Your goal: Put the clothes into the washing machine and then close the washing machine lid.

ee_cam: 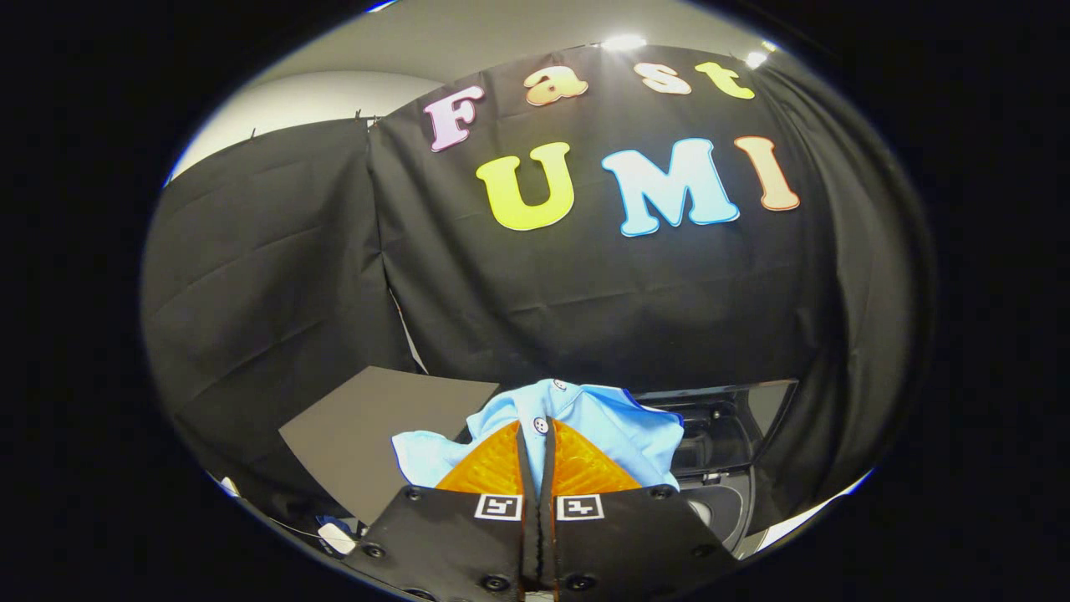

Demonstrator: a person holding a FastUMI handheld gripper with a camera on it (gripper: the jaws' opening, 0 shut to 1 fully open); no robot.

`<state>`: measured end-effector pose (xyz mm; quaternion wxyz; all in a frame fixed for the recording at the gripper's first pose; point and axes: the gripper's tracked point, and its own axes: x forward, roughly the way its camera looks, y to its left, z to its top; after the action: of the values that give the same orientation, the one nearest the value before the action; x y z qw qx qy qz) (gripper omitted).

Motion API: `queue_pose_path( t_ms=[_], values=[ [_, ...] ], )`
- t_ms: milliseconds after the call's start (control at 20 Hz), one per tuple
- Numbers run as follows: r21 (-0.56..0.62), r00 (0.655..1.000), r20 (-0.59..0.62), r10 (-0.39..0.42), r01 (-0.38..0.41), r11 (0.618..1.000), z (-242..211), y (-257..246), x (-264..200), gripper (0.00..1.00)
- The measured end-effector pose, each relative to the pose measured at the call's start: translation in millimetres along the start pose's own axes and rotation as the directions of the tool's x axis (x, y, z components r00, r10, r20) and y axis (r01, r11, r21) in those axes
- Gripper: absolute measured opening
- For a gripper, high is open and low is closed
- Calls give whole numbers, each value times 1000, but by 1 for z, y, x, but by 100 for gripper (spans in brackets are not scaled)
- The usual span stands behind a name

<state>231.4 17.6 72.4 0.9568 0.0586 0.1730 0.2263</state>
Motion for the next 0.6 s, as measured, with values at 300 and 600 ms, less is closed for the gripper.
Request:
queue_pose_path(
  t_ms=[300, 600],
  values=[
    [2, 999, -29, -32, 32, 999, -25, -30, 1, 1],
    [-12, 993, -98, -68, 67, 998, -63, -58, 6, 1]
  ],
)
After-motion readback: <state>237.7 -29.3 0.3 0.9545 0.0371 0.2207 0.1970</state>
